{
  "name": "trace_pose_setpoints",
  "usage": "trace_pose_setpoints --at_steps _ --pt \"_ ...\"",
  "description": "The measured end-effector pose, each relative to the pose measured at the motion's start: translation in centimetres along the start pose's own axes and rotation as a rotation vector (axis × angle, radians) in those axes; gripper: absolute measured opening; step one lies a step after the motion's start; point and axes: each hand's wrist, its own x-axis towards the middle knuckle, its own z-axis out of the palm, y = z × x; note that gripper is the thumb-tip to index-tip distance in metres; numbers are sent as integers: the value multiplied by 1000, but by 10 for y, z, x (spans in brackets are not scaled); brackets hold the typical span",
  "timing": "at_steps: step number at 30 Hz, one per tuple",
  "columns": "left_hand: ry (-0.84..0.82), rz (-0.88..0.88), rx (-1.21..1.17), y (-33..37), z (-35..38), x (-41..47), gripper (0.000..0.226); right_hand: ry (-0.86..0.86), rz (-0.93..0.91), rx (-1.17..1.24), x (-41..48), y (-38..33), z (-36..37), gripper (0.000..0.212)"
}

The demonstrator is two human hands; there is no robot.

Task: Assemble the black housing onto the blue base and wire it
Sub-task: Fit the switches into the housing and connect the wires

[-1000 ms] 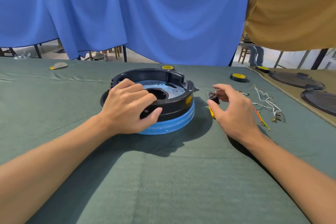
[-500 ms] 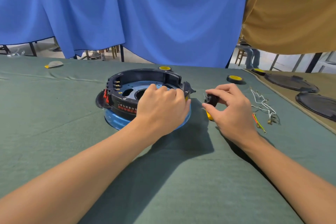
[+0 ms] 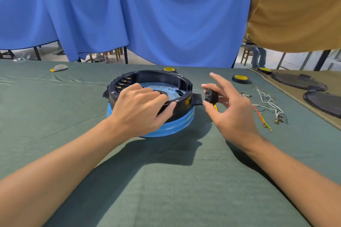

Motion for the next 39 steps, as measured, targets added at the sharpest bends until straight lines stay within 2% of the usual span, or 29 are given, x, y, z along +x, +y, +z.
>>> trace_pose_setpoints --at_steps 3,9,15,18,22,24,26,28,30,34,37,39 --pt "-36 -86 18 19 -1 13 41 -36 -67 -23 -2 1 4 65" --pt "-162 -86 -9 39 1 24 33 -75 -43 12 -3 3 2 71" --pt "-52 -89 -110 21 -7 8 35 -69 -26 34 -3 2 2 75" --pt "-8 -48 -179 16 -12 2 32 -48 -44 6 -2 -1 1 65" --pt "-56 -32 -199 13 -18 3 38 -1 -47 -27 -1 -5 1 34" --pt "-157 -100 -192 14 -25 12 46 -1 -25 -2 1 -8 2 29" --pt "-193 -243 -265 17 -33 28 43 -4 -5 53 4 -12 4 33" --pt "-203 -401 -459 18 -34 44 35 1 27 118 8 -18 7 44" --pt "-343 -556 -712 15 -33 62 34 27 72 151 13 -23 9 50" --pt "-532 -744 -1039 13 -17 78 37 67 131 158 25 -24 14 39" --pt "-517 -844 -1233 13 -7 80 25 49 100 97 25 -22 18 33" --pt "-507 -898 -1294 9 -2 80 17 -29 150 137 29 -19 16 24"
